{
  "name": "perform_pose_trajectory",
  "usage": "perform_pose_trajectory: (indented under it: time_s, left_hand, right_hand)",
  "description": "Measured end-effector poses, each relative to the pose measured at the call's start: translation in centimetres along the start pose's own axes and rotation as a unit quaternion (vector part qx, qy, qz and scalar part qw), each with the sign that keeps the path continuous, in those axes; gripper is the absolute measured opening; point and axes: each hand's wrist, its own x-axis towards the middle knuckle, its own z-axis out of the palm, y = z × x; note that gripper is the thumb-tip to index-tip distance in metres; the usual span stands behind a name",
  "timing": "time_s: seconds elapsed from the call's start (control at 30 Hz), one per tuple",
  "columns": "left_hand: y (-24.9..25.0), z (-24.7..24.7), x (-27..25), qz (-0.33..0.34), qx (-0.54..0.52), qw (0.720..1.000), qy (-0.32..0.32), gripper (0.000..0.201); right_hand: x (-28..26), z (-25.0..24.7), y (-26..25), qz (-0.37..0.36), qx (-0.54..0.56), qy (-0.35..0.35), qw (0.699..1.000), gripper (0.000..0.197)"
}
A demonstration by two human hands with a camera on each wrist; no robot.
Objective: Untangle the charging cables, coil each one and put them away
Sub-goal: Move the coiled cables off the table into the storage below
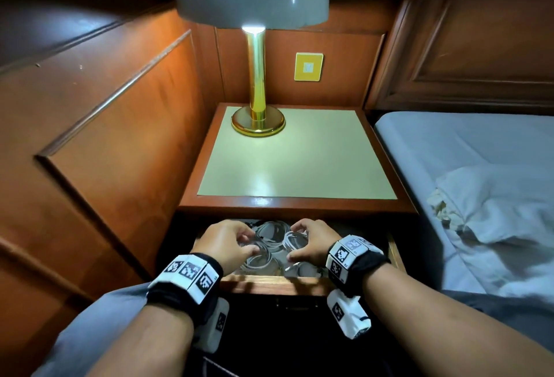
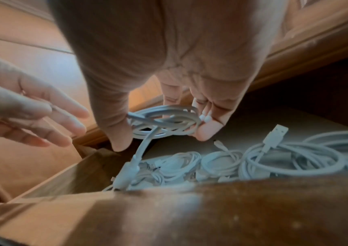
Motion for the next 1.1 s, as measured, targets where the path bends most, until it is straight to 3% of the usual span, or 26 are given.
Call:
perform_pose_trajectory:
  time_s: [0.27,0.43,0.63,0.8,1.0,1.1]
  left_hand:
    - [0.0,-0.6,1.9,0.005,0.013,1.0,-0.015,0.03]
    - [0.4,-0.8,3.4,0.016,0.019,1.0,-0.009,0.033]
    - [0.6,-0.8,3.8,0.025,0.035,0.999,-0.018,0.041]
    - [0.6,-1.1,3.8,0.027,0.04,0.999,-0.016,0.04]
    - [0.1,-1.1,4.2,0.02,0.051,0.998,-0.031,0.041]
    - [0.2,-0.8,4.1,0.014,0.067,0.996,-0.051,0.042]
  right_hand:
    - [3.0,3.1,-1.3,0.053,-0.067,-0.094,0.992,0.092]
    - [4.5,3.3,-2.7,0.06,-0.087,-0.127,0.986,0.077]
    - [5.3,2.3,-3.4,0.068,-0.087,-0.093,0.989,0.067]
    - [5.5,1.7,-3.0,0.082,-0.114,-0.125,0.982,0.041]
    - [5.1,1.3,-2.6,0.072,-0.134,-0.182,0.971,0.071]
    - [4.0,0.5,-1.6,0.083,-0.145,-0.141,0.976,0.068]
